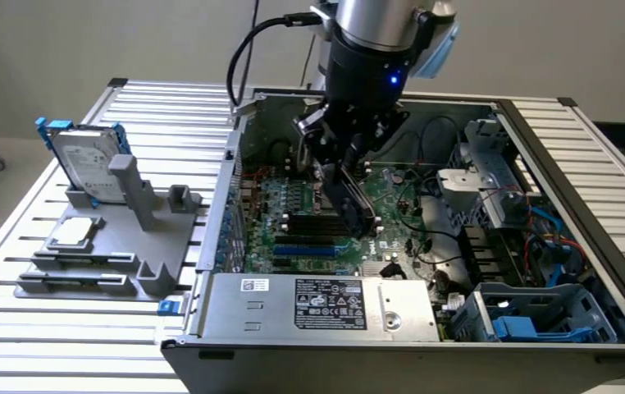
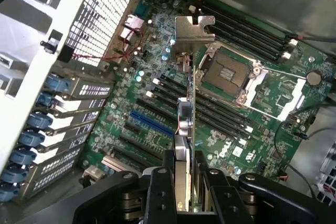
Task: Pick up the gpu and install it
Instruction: 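Insert the gpu into the slot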
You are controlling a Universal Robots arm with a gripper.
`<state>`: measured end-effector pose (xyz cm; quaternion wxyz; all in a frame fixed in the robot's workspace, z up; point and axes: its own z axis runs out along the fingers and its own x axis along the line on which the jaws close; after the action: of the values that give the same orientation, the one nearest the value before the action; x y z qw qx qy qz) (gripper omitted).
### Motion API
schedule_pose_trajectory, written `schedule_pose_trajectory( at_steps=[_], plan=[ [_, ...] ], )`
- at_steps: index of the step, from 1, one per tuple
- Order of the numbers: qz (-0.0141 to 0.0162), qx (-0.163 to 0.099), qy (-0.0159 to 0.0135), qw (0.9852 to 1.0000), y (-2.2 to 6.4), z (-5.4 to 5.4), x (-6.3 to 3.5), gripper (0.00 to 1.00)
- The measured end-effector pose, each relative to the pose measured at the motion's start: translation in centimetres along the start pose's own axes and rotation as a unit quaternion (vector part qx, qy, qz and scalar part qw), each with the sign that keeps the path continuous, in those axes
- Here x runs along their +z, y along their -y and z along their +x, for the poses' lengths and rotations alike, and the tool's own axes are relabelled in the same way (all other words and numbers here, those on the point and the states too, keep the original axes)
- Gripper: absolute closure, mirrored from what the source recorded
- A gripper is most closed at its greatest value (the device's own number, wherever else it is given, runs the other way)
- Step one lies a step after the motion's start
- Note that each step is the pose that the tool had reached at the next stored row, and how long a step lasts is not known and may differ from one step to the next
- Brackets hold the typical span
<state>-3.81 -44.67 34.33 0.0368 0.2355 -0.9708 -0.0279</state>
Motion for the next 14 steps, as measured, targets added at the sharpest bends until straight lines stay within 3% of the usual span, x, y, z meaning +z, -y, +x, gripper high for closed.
schedule_pose_trajectory(
  at_steps=[4, 7, 11, 14],
  plan=[
    [0.0022, -0.036, -0.0027, 0.9993, 0.01, -0.01, 0.11, 0.73],
    [0.0037, -0.063, -0.0046, 0.9980, 0.02, -0.01, 0.21, 0.73],
    [0.0058, -0.099, -0.0071, 0.9950, 0.02, -0.02, 0.34, 0.73],
    [0.0074, -0.127, -0.0091, 0.9919, 0.03, -0.03, 0.45, 0.73]
  ],
)
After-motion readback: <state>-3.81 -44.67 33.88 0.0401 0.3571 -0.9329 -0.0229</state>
